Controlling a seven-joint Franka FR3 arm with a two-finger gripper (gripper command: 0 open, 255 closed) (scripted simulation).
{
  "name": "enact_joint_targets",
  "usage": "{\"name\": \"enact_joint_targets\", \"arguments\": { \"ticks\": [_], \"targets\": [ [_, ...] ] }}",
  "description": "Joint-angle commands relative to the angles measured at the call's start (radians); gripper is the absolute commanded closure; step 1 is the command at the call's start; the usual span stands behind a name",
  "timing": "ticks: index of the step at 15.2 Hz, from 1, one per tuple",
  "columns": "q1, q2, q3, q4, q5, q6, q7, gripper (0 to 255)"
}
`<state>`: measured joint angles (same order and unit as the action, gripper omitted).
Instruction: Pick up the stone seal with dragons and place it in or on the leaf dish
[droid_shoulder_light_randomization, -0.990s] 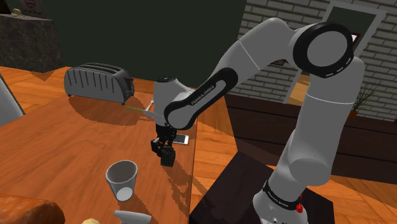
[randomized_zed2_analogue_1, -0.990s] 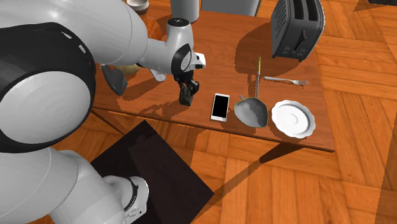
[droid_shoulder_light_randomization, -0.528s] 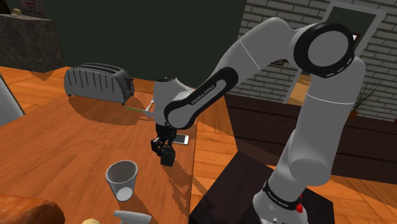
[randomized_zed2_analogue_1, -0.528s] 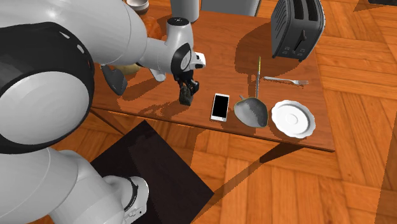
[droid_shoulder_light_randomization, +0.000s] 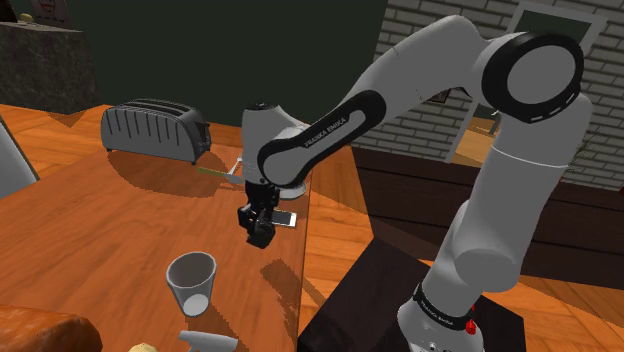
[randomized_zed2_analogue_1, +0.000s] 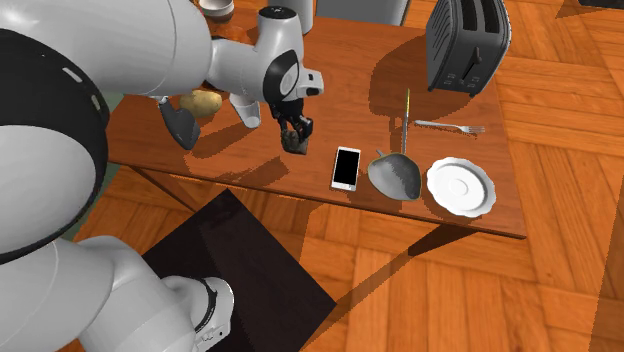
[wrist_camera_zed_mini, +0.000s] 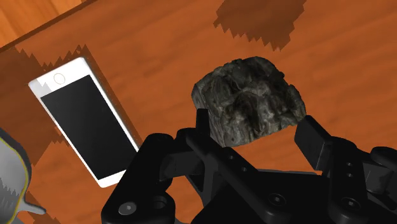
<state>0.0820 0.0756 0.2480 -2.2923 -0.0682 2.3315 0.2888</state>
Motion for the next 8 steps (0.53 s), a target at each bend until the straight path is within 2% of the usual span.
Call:
{"name": "enact_joint_targets", "arguments": {
  "ticks": [1,8],
  "targets": [
    [0.000,-0.018,0.001,0.009,0.008,-0.026,-0.005,255],
    [-0.001,-0.077,0.002,0.045,0.030,-0.118,-0.023,255]
  ]
}}
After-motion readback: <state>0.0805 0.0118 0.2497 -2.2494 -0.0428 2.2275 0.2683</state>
